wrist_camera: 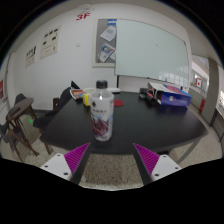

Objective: Pour water

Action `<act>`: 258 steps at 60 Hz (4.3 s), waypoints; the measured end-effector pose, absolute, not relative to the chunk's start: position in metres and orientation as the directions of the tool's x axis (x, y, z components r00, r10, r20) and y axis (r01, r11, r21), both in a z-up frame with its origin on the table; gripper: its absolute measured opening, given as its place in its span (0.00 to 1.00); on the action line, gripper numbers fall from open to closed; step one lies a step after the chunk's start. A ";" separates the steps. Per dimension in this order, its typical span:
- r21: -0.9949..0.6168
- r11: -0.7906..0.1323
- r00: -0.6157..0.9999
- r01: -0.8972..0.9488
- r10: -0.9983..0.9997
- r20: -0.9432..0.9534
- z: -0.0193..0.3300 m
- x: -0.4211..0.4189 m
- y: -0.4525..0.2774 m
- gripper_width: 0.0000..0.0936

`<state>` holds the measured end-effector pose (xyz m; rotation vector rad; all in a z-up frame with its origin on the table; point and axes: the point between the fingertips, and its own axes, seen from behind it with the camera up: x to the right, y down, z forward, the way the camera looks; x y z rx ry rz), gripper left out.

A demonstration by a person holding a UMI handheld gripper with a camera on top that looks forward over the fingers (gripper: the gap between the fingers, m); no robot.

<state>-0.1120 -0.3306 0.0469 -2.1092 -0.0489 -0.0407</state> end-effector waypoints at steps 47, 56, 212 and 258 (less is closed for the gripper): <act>-0.948 -0.315 0.999 0.042 -0.012 0.049 0.061 -0.147 -0.182 0.43; -0.944 -0.314 0.989 0.104 -0.068 0.131 0.088 -0.112 -0.180 0.43; -0.927 -0.368 0.989 0.064 0.149 0.009 0.052 -0.097 0.074 0.77; -0.880 -0.473 0.999 0.040 0.001 0.045 0.167 -0.131 -0.234 0.90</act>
